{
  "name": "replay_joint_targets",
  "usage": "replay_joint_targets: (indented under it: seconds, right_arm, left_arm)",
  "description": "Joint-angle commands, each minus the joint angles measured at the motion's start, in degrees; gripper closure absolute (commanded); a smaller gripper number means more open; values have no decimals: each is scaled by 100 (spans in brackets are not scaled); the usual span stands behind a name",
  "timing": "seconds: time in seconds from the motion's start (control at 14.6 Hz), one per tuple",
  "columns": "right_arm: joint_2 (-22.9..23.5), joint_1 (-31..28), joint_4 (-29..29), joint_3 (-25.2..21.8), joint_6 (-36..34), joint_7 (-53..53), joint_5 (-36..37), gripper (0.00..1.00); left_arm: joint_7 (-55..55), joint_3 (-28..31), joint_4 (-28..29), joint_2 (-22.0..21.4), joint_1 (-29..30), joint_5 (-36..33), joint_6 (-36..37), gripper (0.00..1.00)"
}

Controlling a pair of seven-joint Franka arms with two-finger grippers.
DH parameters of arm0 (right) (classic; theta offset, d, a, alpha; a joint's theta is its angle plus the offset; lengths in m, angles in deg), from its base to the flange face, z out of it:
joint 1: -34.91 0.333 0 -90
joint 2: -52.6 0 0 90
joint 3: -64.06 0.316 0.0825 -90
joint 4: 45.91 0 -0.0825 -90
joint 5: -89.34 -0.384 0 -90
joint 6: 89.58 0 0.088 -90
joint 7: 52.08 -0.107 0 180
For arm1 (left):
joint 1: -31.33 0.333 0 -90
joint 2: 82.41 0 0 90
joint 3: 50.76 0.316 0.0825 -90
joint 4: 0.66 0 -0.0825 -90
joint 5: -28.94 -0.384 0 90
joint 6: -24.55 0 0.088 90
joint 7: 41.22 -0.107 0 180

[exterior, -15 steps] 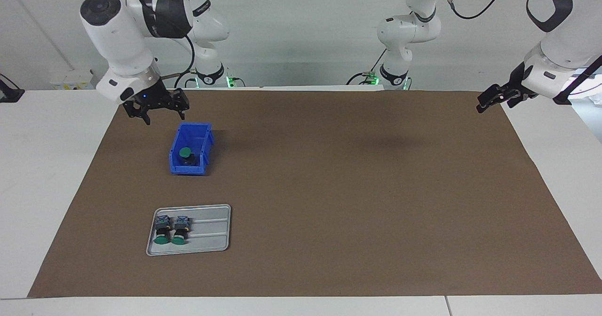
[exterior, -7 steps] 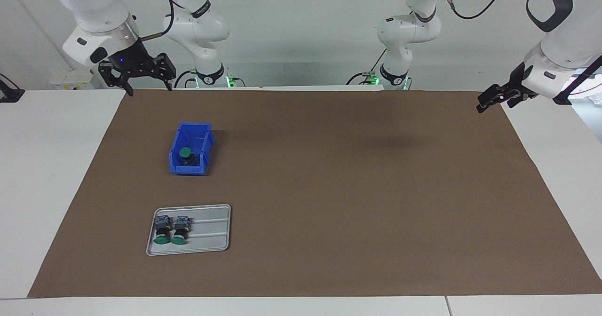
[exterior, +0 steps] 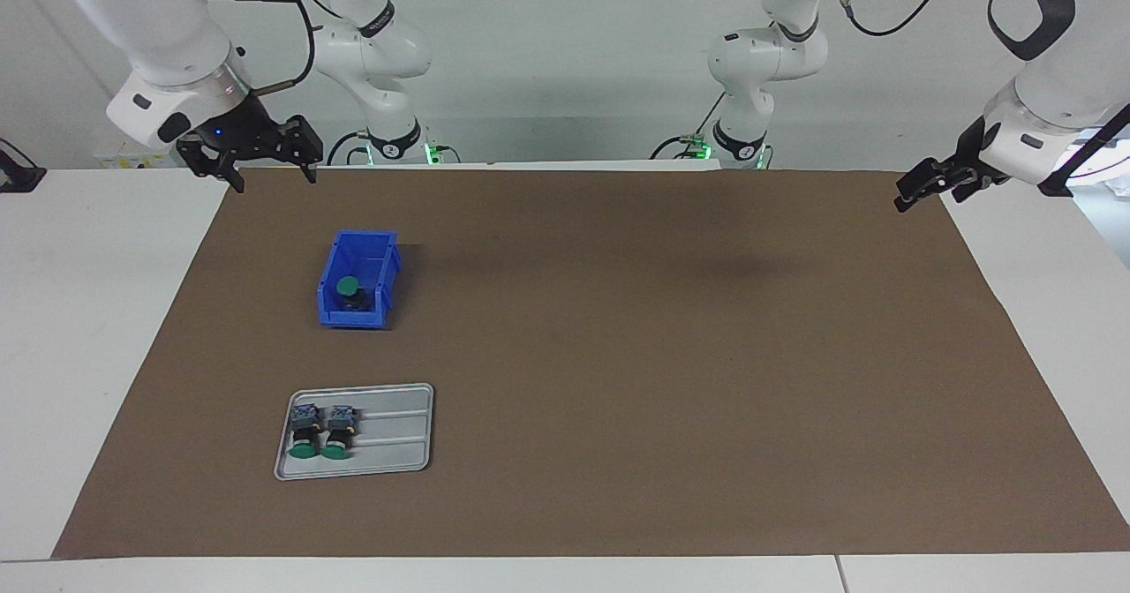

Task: Place and press button with both arms

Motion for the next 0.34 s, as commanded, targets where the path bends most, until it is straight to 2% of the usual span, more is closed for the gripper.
replay_joint_targets:
  seconds: [0.0,0.27]
  right_arm:
    - [70,-74,-113,68,72,-72,-76,1]
    - [70,-100,-104,68,116,-72,-112,1]
  left_arm:
    - [-17,31,189,-144,7,50,-130,0]
    - [-17,31,189,-144,7,50,-130,0]
